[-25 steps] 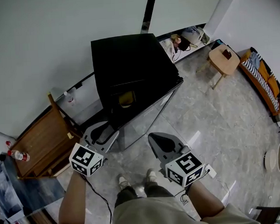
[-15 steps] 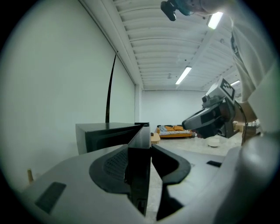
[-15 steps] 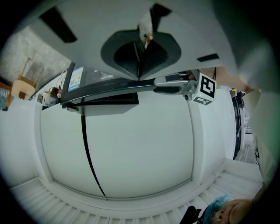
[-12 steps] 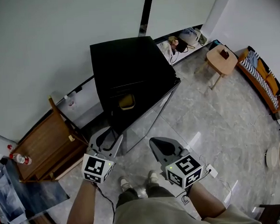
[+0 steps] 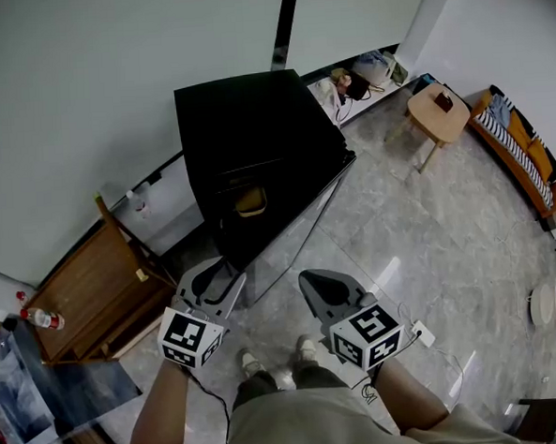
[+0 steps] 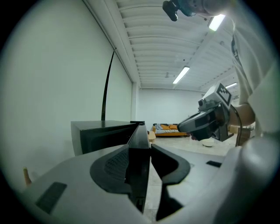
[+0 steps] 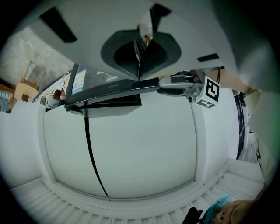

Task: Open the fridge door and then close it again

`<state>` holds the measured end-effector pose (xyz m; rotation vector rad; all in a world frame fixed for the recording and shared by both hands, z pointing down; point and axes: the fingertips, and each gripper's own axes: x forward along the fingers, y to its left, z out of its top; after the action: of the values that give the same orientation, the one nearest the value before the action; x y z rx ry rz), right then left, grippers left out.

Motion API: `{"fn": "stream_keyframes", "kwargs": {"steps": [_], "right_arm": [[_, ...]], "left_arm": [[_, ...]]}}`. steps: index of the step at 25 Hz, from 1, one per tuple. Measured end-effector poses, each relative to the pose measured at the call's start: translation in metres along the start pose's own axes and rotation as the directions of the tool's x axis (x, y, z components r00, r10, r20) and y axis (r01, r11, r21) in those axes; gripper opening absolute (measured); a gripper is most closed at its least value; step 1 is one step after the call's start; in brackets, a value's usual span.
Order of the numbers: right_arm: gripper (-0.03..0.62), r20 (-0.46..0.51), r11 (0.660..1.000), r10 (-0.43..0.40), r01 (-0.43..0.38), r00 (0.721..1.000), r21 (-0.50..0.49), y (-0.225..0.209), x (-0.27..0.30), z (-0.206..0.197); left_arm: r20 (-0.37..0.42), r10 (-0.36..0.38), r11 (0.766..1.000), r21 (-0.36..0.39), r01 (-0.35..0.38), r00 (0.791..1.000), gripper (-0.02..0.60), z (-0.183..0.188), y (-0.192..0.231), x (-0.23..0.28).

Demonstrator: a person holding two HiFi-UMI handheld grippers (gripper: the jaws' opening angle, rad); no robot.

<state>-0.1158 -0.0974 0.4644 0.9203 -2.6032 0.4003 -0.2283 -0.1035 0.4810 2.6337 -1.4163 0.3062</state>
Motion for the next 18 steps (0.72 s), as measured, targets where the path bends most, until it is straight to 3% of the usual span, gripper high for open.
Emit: {"fn": "stream_keyframes", "kwargs": {"steps": [14, 18], "right_arm": [[-0.003, -0.025, 0.995, -0.079, 0.08, 0.997, 0.054, -0.021, -0.038, -0.029], [-0.003, -0.027, 0.992, -0.103, 0.104, 0.994, 0.072, -0.025, -0.05, -0.036]], "left_arm": [[-0.011, -0.101, 0.992, -0.08, 0.1, 0.995, 0.147, 0.001, -0.072, -0.005], [-0.016, -0.128, 0.988, -0.091, 0.126, 0.992, 0.112, 0.002, -0.094, -0.003]]}}
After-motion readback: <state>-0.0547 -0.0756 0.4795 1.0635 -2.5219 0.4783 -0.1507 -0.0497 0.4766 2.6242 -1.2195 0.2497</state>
